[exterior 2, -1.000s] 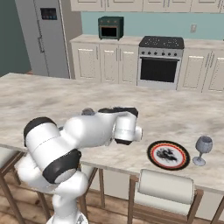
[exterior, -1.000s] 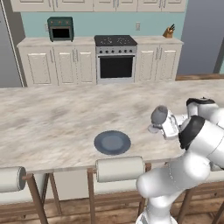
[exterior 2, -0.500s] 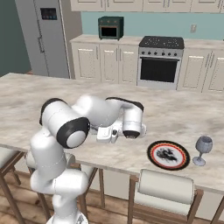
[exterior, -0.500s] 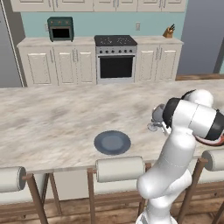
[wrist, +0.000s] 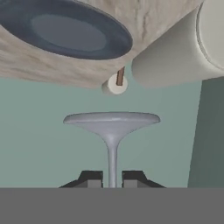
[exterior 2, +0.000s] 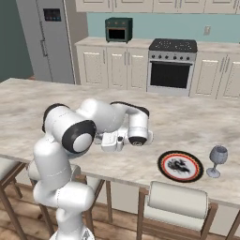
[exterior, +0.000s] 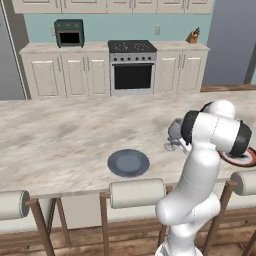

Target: Retrieve the wine glasses from the counter and place one next to each plate.

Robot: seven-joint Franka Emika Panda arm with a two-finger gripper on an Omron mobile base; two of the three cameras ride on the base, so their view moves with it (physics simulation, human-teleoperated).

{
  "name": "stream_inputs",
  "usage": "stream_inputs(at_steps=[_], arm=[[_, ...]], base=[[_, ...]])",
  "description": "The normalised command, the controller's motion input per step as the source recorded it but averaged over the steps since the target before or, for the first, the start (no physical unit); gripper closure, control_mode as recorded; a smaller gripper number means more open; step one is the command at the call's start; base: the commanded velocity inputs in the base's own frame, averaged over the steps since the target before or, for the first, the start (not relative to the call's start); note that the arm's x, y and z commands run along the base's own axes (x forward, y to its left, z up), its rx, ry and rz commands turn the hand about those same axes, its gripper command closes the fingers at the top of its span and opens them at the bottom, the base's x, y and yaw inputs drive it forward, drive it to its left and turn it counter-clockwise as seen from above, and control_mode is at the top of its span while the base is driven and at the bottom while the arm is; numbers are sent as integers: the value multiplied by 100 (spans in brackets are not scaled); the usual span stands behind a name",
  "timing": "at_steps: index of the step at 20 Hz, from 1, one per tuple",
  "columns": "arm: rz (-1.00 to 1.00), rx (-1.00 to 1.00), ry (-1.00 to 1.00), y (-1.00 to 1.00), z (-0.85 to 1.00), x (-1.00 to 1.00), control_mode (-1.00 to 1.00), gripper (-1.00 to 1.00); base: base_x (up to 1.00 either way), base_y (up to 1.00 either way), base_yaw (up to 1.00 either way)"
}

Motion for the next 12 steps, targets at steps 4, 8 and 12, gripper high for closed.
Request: stream_inputs(at_steps=[4,8,12], arm=[[-6,-11,4,34,0,0,-100,100],[-5,-12,2,36,0,0,-100,100],[-2,-3,0,8,-1,0,-100,100]], base=[[0,0,0],[0,0,0],[0,0,0]])
